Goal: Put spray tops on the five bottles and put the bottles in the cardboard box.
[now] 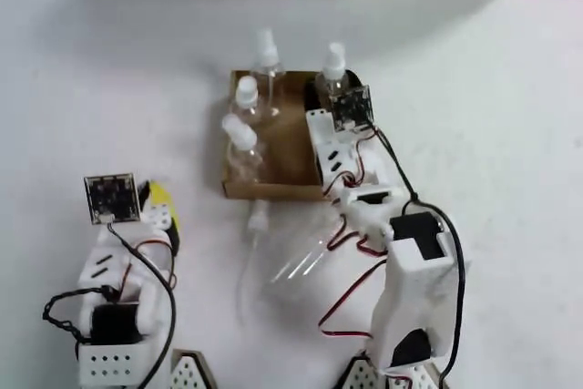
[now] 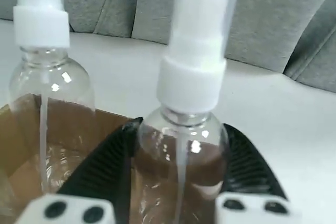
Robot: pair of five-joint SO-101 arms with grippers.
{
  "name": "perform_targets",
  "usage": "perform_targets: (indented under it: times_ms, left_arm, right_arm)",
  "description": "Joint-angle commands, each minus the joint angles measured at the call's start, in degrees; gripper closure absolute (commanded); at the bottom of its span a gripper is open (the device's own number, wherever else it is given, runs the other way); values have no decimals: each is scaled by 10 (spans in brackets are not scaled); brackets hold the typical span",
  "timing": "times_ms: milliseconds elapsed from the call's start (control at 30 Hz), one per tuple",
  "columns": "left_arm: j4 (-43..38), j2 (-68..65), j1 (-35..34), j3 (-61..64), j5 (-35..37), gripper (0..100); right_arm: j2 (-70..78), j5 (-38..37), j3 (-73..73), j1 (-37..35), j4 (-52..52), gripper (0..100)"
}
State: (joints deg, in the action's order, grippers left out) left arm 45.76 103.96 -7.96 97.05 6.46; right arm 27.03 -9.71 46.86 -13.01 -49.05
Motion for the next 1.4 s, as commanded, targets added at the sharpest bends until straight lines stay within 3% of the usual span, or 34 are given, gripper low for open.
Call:
perform_targets:
  times_ms: [0, 167, 433, 1367]
  left_arm:
    - [-3, 6, -3, 0, -6, 978]
    - [-2, 6, -3, 0, -6, 978]
    - [-2, 6, -3, 0, -6, 978]
    - [5, 6, 0, 0, -6, 978]
  right_arm:
    - [15, -4, 15, 7, 4, 824]
    - [13, -4, 15, 7, 4, 786]
    - [13, -3, 18, 7, 2, 627]
    - [-99, -3, 18, 8, -17, 624]
